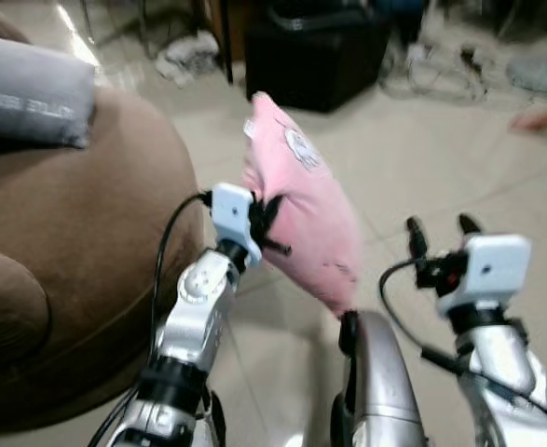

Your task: Move the pillow to the sofa from floor

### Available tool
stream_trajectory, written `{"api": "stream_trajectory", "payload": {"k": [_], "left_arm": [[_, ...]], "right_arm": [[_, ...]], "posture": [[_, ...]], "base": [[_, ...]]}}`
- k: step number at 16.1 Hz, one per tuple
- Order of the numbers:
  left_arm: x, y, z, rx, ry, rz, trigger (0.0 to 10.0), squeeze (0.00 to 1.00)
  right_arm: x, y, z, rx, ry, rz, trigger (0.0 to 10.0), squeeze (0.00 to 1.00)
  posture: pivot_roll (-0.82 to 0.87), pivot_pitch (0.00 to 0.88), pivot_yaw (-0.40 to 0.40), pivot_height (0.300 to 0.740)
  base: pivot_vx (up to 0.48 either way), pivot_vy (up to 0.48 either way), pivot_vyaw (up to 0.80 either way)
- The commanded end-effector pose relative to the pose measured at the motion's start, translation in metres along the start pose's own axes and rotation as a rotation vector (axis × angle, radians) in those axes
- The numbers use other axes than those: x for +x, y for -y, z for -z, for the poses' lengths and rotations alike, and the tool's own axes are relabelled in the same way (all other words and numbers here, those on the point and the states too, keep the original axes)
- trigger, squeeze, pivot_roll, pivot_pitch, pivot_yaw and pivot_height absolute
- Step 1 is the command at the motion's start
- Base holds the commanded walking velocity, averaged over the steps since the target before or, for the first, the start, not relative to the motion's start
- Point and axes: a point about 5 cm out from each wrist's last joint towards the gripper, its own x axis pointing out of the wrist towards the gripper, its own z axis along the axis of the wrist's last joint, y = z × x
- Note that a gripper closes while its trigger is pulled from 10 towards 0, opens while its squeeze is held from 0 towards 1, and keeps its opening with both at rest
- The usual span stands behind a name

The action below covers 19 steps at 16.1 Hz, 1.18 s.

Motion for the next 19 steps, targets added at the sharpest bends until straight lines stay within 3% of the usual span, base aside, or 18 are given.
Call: {"api": "stream_trajectory", "payload": {"k": [1,4,8,14,19], "left_arm": [[-0.004,0.001,-0.015,0.038,0.017,0.036,10.0,0.00],[-0.017,-0.003,-0.009,0.064,-0.042,0.018,10.0,0.00],[-0.025,0.001,0.001,0.167,-0.092,0.040,10.0,0.00],[-0.024,0.000,-0.005,0.167,-0.055,-0.002,10.0,0.00],[-0.012,-0.005,-0.023,0.217,0.022,-0.031,10.0,0.00]], "right_arm": [[0.006,0.004,0.002,0.005,-0.008,0.011,10.0,0.00],[0.019,0.008,-0.001,0.015,-0.008,0.027,10.0,0.00],[0.025,0.003,-0.002,0.035,0.004,0.015,10.0,0.00],[0.027,-0.003,0.005,0.051,-0.017,-0.003,10.0,0.00],[0.028,-0.002,0.005,0.046,-0.014,0.010,10.0,0.00]], "posture": [[0.00,0.000,-0.035,0.545],[0.01,0.000,-0.045,0.580],[0.01,0.000,-0.057,0.620],[0.03,0.000,-0.073,0.680],[0.03,0.000,-0.058,0.725]], "base": [[0.000,0.000,0.00],[0.000,0.000,0.00],[0.000,0.000,0.00],[0.000,0.000,0.00],[0.000,0.000,0.00]]}}
